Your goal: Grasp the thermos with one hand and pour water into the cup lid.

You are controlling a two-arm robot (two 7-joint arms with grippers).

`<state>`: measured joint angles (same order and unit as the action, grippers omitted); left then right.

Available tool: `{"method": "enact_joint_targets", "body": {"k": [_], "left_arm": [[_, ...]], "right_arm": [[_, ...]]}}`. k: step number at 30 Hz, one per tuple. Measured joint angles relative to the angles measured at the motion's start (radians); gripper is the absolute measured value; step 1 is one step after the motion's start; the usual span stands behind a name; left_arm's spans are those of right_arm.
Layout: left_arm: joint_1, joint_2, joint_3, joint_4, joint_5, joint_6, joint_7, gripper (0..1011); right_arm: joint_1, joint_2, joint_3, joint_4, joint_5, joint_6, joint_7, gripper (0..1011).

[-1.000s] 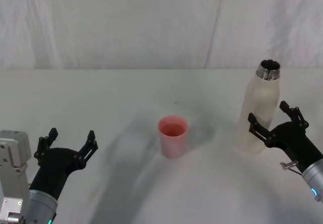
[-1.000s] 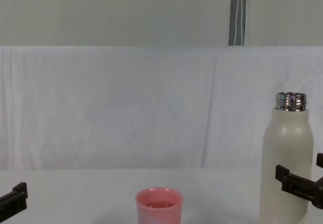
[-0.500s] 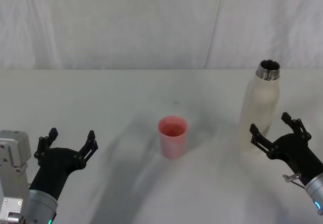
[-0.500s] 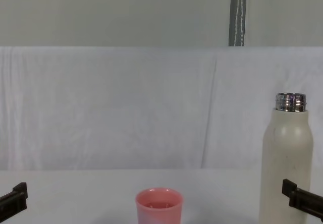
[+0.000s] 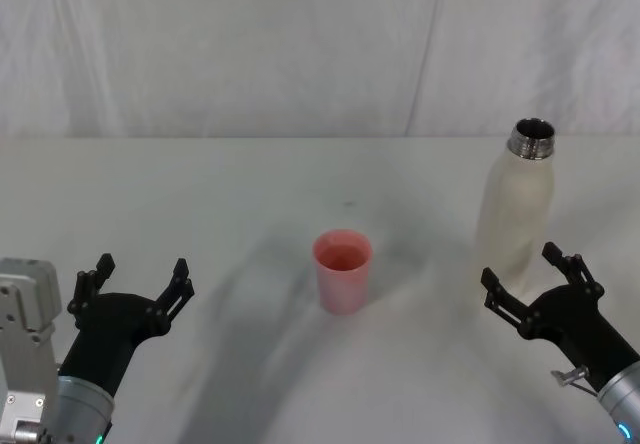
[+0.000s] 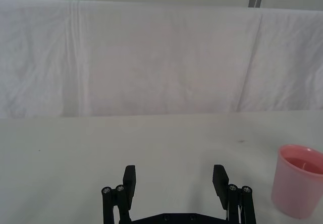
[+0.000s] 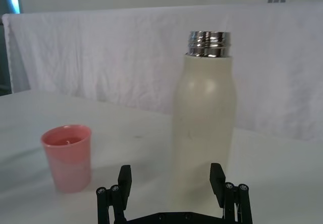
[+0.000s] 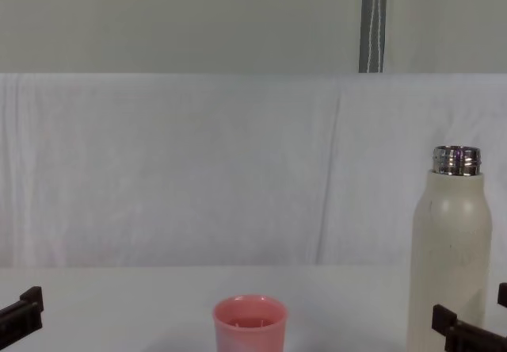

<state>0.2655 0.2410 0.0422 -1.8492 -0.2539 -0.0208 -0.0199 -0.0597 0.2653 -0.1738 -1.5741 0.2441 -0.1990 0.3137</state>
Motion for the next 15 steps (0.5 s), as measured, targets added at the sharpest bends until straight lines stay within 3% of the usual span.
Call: {"method": "enact_joint_targets", "body": {"k": [15], "left_arm": [[0.0, 0.0, 0.0, 0.0, 0.0, 0.0, 0.0, 1001]], "right_arm": [[-0.003, 0.001, -0.043, 0.01, 0.007, -0.003, 0.025, 1001]]}}
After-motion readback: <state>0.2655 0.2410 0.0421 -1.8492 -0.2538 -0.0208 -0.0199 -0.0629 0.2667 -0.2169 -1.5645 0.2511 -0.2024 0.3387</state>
